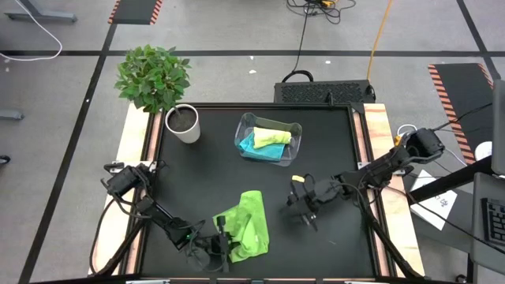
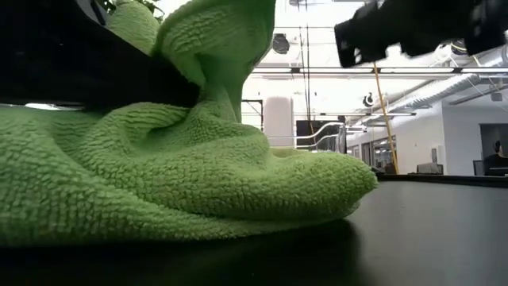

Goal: Fold microfiber towels
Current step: Fold the green towel

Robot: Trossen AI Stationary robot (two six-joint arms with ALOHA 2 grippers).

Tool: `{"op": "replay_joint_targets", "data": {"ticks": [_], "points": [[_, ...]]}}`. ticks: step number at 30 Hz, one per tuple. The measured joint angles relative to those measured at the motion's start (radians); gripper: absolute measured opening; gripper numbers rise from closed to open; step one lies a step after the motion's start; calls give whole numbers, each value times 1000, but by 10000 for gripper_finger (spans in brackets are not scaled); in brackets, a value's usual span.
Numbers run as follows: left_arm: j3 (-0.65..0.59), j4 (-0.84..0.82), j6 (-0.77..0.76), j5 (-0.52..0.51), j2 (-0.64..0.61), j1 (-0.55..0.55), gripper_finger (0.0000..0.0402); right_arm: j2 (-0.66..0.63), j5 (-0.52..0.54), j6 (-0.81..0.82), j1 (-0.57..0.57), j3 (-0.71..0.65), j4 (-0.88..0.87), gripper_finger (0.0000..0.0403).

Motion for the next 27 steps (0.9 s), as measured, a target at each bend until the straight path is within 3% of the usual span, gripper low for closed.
{"op": "replay_joint_targets", "data": {"ticks": [2,8,18,27], "points": [[0,10,24,-1,0,1,4,1,-23,1,-29,-10,-2,158],[0,122,178,19,0,34,9,46,-282,23,-113,-12,77,195],[1,151,225,170,-2,85,8,201,-314,-97,-202,31,119,201],[1,148,264,229,-41,84,6,375,-390,-192,-225,152,118,201]]}}
